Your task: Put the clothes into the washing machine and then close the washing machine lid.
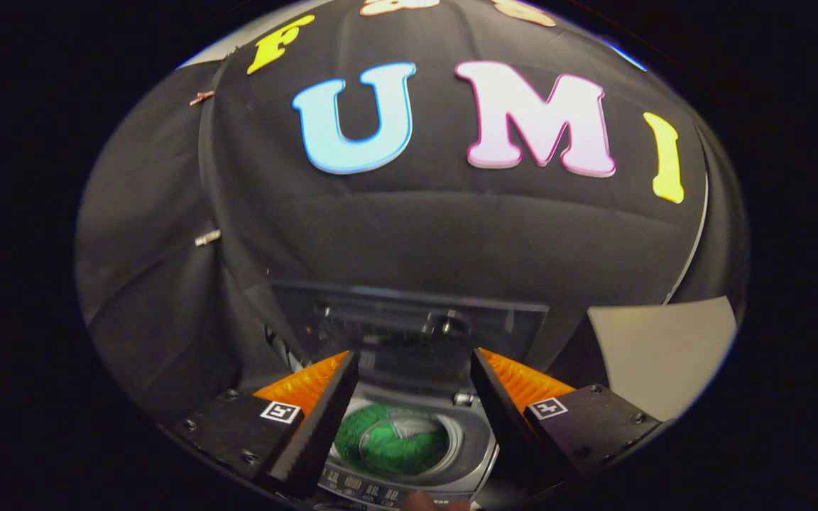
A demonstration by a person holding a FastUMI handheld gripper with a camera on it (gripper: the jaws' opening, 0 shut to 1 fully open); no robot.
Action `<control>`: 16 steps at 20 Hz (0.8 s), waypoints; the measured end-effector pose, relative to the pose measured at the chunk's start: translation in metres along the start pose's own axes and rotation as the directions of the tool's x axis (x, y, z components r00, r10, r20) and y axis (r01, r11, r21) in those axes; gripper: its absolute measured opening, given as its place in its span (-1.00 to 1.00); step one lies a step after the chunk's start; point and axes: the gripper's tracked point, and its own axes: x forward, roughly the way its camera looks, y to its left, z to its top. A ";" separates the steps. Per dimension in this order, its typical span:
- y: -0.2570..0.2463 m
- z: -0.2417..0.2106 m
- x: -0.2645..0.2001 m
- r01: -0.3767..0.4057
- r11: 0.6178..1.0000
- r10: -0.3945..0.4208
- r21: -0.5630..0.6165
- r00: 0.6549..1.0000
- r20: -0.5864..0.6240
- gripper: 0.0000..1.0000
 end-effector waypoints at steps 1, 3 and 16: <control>-0.001 0.022 -0.002 0.005 1.000 -0.004 -0.003 0.998 0.061 1.00; -0.003 0.054 0.001 0.002 1.000 0.002 -0.029 0.989 0.148 0.99; -0.034 0.044 0.091 0.106 0.994 -0.107 0.030 0.994 0.035 1.00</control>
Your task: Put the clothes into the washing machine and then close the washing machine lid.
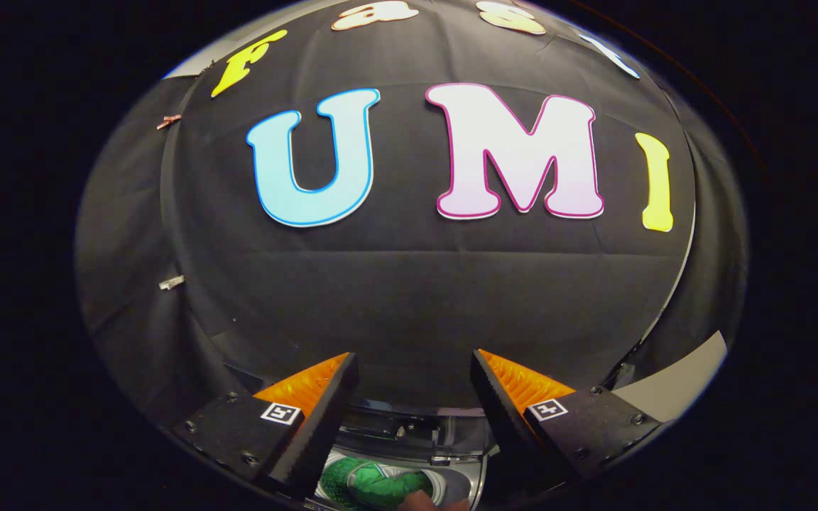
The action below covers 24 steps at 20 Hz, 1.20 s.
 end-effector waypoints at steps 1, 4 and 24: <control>-0.001 -0.005 0.006 0.005 1.000 -0.005 0.002 1.000 -0.011 1.00; 0.000 -0.018 0.021 0.016 1.000 -0.016 -0.004 0.999 -0.044 1.00; 0.009 -0.061 0.026 -0.057 0.997 0.062 0.043 0.989 -0.134 1.00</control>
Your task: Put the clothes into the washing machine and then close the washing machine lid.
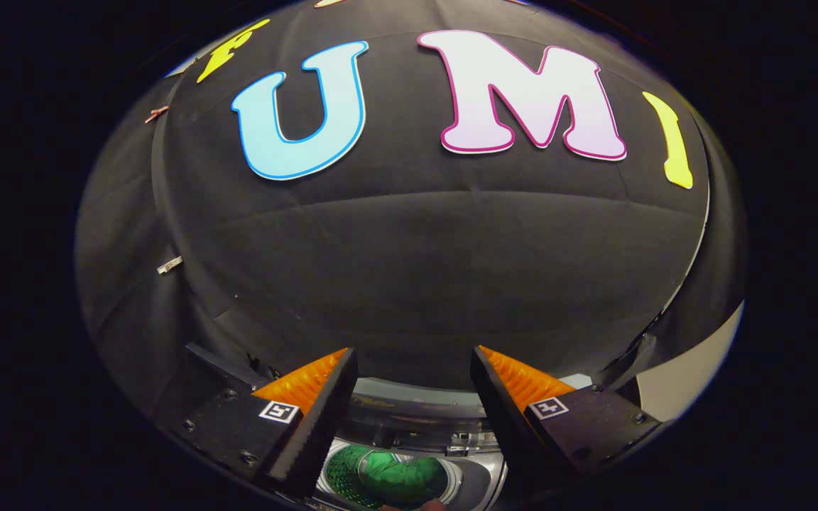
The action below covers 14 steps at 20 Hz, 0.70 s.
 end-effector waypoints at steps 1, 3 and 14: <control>0.001 -0.003 -0.006 -0.002 1.000 0.002 -0.004 1.000 0.010 1.00; 0.003 -0.008 -0.017 -0.011 1.000 0.011 -0.012 0.999 0.033 1.00; 0.013 -0.048 -0.062 -0.068 0.997 0.070 -0.027 0.996 0.056 1.00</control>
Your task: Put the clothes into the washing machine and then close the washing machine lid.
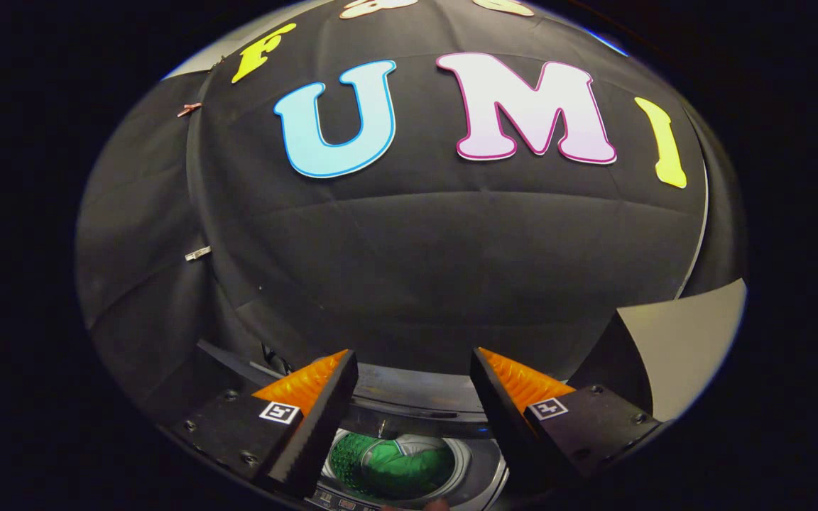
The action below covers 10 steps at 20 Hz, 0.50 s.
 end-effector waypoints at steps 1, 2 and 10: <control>0.001 -0.004 -0.004 -0.006 1.000 0.006 0.000 1.000 0.002 1.00; 0.002 -0.006 -0.006 -0.011 1.000 0.011 -0.001 1.000 0.015 1.00; -0.007 -0.076 -0.022 -0.003 0.994 -0.005 -0.112 0.997 -0.073 1.00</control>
